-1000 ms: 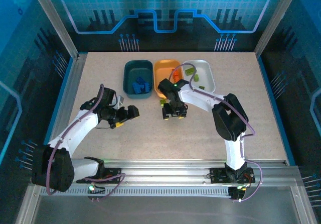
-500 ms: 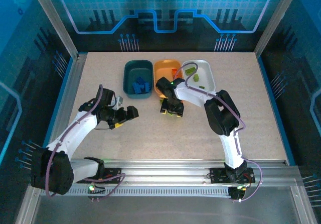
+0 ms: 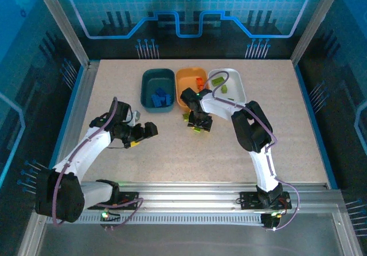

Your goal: Sort the legos into containers by color

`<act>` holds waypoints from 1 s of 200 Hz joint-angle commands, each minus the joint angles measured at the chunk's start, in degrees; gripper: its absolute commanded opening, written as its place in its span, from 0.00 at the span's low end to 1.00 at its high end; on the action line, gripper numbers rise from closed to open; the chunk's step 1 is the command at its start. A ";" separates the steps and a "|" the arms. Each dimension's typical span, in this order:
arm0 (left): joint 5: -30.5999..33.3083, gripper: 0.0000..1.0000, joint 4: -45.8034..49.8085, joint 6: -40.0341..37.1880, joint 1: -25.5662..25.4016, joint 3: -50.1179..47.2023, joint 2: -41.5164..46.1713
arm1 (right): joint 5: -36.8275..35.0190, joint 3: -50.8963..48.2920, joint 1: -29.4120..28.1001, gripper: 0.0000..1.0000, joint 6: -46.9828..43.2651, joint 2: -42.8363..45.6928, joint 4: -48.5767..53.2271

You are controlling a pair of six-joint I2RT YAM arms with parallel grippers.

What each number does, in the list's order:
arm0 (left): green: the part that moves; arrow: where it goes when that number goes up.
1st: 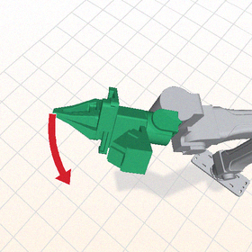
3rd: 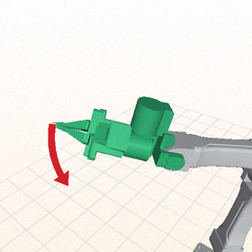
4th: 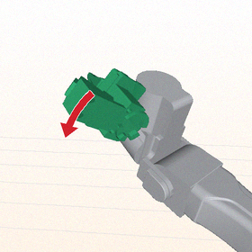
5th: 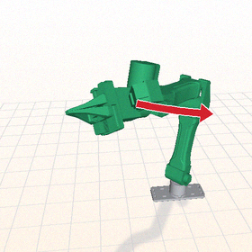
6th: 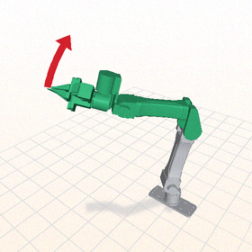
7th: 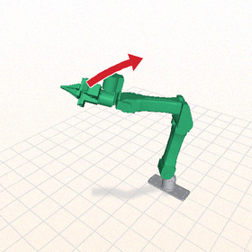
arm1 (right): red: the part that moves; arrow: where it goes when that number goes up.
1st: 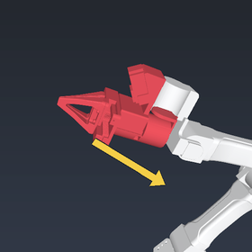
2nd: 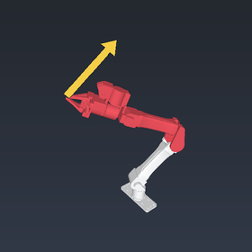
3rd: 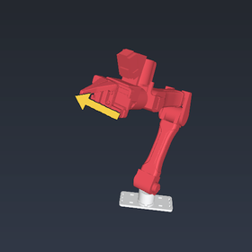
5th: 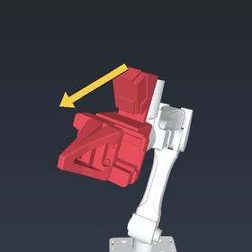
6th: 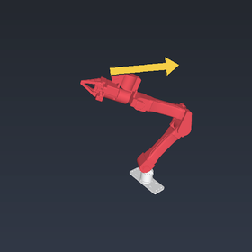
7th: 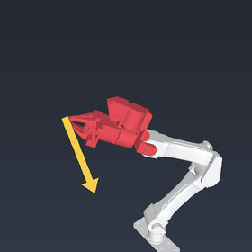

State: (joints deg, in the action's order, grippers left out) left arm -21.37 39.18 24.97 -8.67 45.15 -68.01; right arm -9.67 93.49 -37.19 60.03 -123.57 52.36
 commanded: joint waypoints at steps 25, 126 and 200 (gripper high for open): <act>-0.95 0.99 1.46 -1.09 1.25 -0.56 1.25 | -0.46 -0.52 1.07 0.35 -2.65 -0.77 -0.42; 0.52 0.99 1.85 -4.32 -2.49 3.93 -2.87 | 1.71 -12.19 1.20 0.29 -6.26 21.67 2.94; 2.23 0.99 -4.97 0.83 -11.98 12.41 -18.40 | 7.19 5.13 18.88 0.30 -16.35 13.33 4.86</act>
State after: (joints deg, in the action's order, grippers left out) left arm -19.35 37.01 23.03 -19.90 54.78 -83.35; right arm -4.97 93.08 -21.89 48.25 -103.72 55.02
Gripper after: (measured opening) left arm 0.990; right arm 0.299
